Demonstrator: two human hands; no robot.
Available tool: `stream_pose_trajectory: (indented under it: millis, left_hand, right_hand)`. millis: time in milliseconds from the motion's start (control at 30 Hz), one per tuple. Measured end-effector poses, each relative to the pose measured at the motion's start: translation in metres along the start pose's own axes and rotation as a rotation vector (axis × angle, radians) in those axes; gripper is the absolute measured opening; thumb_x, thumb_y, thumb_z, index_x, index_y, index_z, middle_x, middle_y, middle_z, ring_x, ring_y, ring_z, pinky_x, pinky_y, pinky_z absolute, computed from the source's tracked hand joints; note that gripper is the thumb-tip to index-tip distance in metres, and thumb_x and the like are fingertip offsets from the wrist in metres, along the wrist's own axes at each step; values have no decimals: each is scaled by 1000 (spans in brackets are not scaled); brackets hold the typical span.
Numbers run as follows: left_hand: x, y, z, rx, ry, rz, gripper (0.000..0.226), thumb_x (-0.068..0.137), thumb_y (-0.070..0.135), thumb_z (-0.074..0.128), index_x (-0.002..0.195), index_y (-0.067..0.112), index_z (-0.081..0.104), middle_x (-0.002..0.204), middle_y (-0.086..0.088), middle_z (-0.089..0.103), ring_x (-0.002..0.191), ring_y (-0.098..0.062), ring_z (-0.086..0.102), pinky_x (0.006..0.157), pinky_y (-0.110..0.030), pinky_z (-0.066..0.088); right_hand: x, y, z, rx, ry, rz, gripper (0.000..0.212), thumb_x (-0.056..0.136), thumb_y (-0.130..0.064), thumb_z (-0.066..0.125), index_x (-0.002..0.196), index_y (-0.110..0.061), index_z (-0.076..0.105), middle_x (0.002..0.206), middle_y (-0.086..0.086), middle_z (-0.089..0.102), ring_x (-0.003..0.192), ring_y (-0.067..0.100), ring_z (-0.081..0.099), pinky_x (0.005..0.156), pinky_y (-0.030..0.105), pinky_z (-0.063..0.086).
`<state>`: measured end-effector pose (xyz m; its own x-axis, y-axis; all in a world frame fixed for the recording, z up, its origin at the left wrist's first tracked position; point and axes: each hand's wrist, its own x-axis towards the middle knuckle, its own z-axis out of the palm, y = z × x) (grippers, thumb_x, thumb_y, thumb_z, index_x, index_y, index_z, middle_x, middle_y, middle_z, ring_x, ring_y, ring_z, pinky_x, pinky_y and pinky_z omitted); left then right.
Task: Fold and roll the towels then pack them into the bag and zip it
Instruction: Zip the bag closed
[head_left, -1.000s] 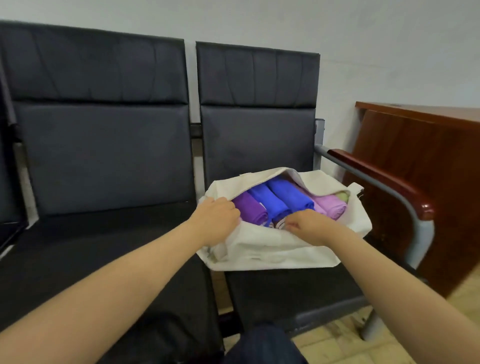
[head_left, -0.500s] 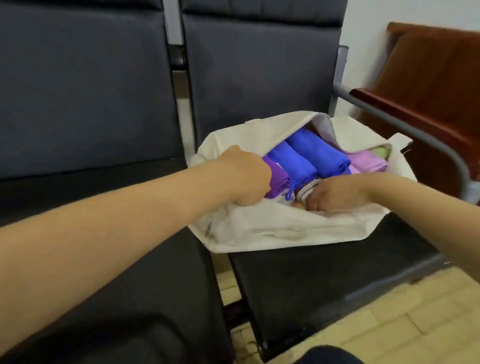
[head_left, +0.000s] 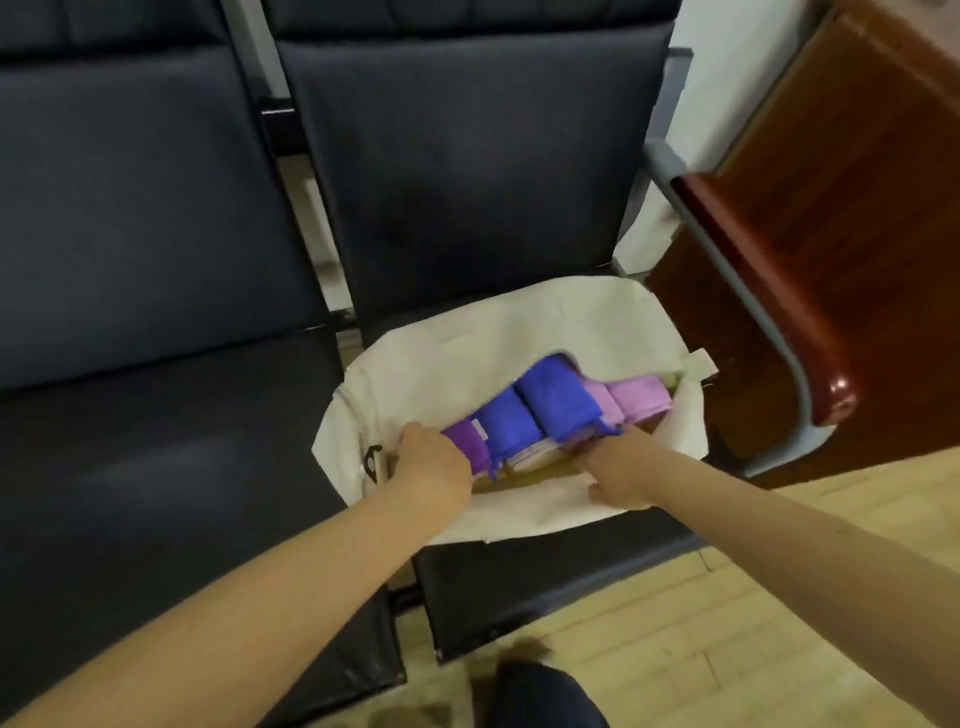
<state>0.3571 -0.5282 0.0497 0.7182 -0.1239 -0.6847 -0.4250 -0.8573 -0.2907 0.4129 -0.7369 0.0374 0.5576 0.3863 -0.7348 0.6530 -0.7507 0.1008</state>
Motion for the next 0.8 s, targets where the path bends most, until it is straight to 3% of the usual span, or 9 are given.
stream_pose_trajectory:
  millis: [133, 233, 333, 500, 633, 733, 800]
  left_hand:
    - [-13, -2, 0, -176, -43, -100, 25, 99, 26, 44, 116, 17, 61, 114, 0, 60, 109, -21, 53, 98, -36, 35]
    - [-25, -4, 2, -264, -14, -140, 27, 97, 29, 44, 118, 15, 55, 115, -1, 61, 111, -24, 54, 98, -40, 36]
    - [-35, -7, 6, -270, 54, -107, 29, 94, 28, 49, 121, 18, 53, 120, -1, 55, 115, -23, 50, 99, -41, 37]
    - [-60, -20, 10, -418, 231, -68, 17, 95, 27, 51, 111, 28, 58, 111, 11, 61, 104, -10, 57, 100, -30, 38]
    - [-61, -32, 5, -542, 360, -171, 25, 63, 22, 87, 78, 25, 67, 72, 10, 65, 65, -10, 63, 69, -32, 55]
    - [-57, -33, 10, -618, 387, -295, 10, 86, 25, 68, 96, 25, 64, 91, 8, 65, 87, -13, 62, 92, -33, 44]
    - [-52, -32, 16, -644, 414, -378, 12, 83, 18, 72, 94, 20, 66, 88, 3, 65, 85, -18, 62, 90, -38, 43]
  right_hand:
    - [-10, 14, 2, -41, 56, -30, 38, 98, -18, 39, 136, -16, 45, 127, 8, 58, 115, 27, 55, 99, 38, 39]
    - [-15, 32, -6, -28, 100, -69, 27, 98, -19, 45, 121, -13, 58, 120, 7, 61, 107, 24, 58, 95, 34, 44]
    - [-23, 63, -19, 70, 119, -170, 30, 100, -28, 44, 114, -12, 64, 115, 5, 61, 104, 22, 57, 94, 30, 45]
    - [-36, 114, -20, 200, 14, -238, 34, 97, -27, 48, 130, -26, 48, 131, -1, 52, 117, 22, 53, 102, 32, 45]
    - [-31, 142, -45, 235, 102, -198, 25, 101, -38, 42, 113, -24, 59, 111, -5, 62, 100, 15, 60, 91, 28, 49]
    - [-22, 156, -63, 425, 200, -125, 20, 98, -45, 47, 97, -29, 58, 98, -8, 62, 89, 11, 58, 83, 25, 50]
    - [-11, 153, -65, 466, 210, -78, 21, 98, -45, 46, 91, -27, 56, 90, -7, 62, 83, 10, 57, 81, 28, 52]
